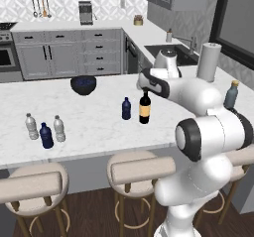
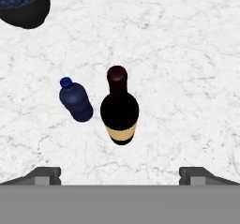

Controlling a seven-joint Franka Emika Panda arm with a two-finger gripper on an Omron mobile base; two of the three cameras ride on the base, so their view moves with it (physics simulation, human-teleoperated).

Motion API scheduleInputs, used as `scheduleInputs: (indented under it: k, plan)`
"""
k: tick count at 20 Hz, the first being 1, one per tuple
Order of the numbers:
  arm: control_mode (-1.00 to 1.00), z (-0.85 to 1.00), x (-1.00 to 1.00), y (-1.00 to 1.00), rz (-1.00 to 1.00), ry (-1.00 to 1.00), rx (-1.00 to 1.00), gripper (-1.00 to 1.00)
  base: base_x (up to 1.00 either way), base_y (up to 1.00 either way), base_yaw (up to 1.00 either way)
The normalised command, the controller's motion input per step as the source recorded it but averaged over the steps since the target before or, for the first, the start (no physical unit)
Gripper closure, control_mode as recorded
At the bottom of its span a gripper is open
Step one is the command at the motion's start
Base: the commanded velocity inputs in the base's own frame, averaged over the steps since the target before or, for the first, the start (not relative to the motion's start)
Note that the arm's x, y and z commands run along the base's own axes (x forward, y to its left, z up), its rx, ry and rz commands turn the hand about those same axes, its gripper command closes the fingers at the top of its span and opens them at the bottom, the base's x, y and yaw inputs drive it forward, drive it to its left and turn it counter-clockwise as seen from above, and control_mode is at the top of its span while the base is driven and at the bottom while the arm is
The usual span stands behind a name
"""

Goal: Move the plastic bottles in the middle to the plastics group, and the glass bottles in the middle to the glass group.

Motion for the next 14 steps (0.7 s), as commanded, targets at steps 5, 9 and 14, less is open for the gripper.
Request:
scheduleInputs:
  k: [5, 9, 14]
  plan:
    - [-1.0, -0.23, 0.22, 0.0, 0.0, 0.0, 0.0, -1.0, 0.0, 0.0, 0.0]
    - [-1.0, -0.26, 0.16, 0.0, 0.0, 0.0, 0.0, -1.0, 0.0, 0.0, 0.0]
    - [-1.0, -0.02, 0.02, 0.0, 0.0, -0.05, 0.0, -1.0, 0.0, 0.0, 0.0]
